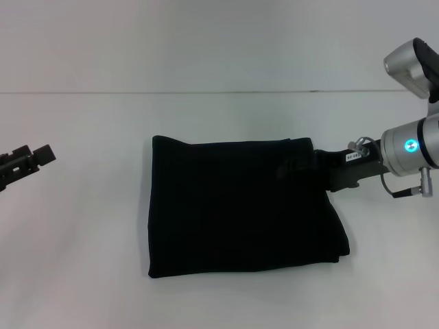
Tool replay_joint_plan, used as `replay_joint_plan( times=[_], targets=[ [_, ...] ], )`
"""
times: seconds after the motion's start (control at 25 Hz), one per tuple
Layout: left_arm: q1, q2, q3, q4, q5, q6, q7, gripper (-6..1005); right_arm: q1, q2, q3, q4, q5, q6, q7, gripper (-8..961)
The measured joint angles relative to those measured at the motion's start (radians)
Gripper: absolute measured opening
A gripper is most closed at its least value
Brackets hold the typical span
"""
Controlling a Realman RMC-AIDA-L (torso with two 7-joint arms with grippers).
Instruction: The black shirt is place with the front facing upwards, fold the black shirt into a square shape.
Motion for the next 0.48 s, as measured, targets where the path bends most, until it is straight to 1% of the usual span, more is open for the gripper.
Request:
replay_joint_plan(
  times=[0.28, 0.48],
  targets=[
    [0.0, 0.001, 0.0, 0.0, 0.0, 0.0, 0.0, 951, -0.004, 0.011, -0.001, 0.005, -0.003, 0.01, 0.0, 940],
    [-0.001, 0.001, 0.0, 0.0, 0.0, 0.0, 0.0, 952, -0.004, 0.012, 0.002, 0.005, 0.0, 0.005, -0.002, 940]
  ],
)
